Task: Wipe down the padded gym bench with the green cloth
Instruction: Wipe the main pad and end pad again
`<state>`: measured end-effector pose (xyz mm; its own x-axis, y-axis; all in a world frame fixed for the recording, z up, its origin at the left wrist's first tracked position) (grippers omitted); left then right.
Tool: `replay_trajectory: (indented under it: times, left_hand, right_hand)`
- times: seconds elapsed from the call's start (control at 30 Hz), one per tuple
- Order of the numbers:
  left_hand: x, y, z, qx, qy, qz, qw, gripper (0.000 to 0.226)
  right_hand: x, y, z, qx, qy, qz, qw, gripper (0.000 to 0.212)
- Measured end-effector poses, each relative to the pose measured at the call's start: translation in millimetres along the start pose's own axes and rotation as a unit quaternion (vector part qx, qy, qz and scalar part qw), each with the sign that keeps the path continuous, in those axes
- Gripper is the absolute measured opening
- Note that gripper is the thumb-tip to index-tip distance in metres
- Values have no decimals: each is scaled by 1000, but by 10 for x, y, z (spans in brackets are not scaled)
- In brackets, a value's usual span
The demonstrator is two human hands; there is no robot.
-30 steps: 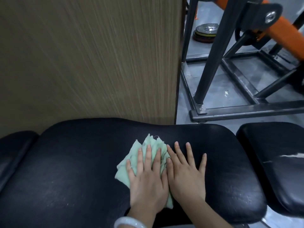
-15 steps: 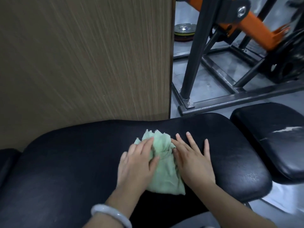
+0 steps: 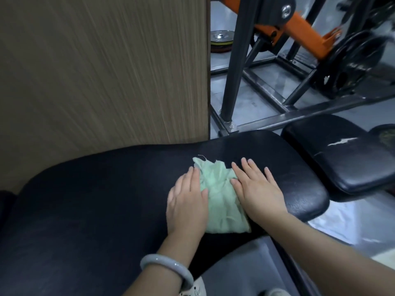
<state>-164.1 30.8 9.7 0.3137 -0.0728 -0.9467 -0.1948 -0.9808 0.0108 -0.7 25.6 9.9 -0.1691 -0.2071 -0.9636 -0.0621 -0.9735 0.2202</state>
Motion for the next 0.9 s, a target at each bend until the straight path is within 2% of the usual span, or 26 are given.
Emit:
replay_trajectory:
  times: [0.03, 0.07, 0.13, 0.2, 0.23, 0.3, 0.33, 0.43, 0.53, 0.67, 0.77, 0.9]
  left_hand:
    - [29, 25, -15, 8, -12, -2, 1000, 56]
    - [47, 40, -40, 10, -22, 0, 1000, 58]
    - [105, 45, -111, 31, -35, 33, 998, 63]
    - [155, 20, -204, 44, -30, 50, 997, 63]
    - [171, -6, -246, 45, -18, 51, 998, 62]
    - [212, -61, -291, 48, 1, 55, 997, 60]
    - [204, -79, -289, 49, 4, 59, 997, 59]
    - [162, -156, -282, 84, -15, 74, 994, 68]
    - [111, -234, -335, 50, -17, 92, 994, 81]
    - [191, -244, -524, 38, -23, 91, 995, 92]
    - [261, -214, -662, 58, -22, 109, 992, 84]
    - [288, -219, -808, 82, 2, 114, 990, 87]
  right_hand:
    - [-29, 31, -67, 7, 14, 7, 1000, 79]
    - [-77, 32, -140, 21, 25, 6, 999, 75]
    - [-169, -45, -196, 42, 32, -27, 998, 57]
    - [-251, -106, -48, -21, -37, -108, 993, 53]
    - [-272, -122, 64, -79, -91, -119, 986, 54]
    - [-195, -117, 222, -172, -127, -58, 975, 64]
    - [-122, -111, 221, -184, -121, -28, 975, 71]
    - [-9, -158, 14, -164, -70, -55, 982, 73]
    - [12, -170, -195, -120, -43, -88, 988, 62]
    - [-9, -159, -453, -117, -14, -94, 989, 62]
    - [-18, -90, -654, -103, 21, -103, 989, 53]
    - [-26, 15, -868, -64, 19, -83, 994, 62]
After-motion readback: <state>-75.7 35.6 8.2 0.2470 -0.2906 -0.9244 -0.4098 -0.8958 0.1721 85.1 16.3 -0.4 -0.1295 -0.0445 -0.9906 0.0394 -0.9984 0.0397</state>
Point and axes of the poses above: each hand's wrist, its own y-axis away from the middle knuckle, its own x-axis out of the palm, z = x × y, the point moved 2 cm from there along -y, towards the middle knuckle, and after that the axes turned 7 degrees about z, right-handed, at the moved point
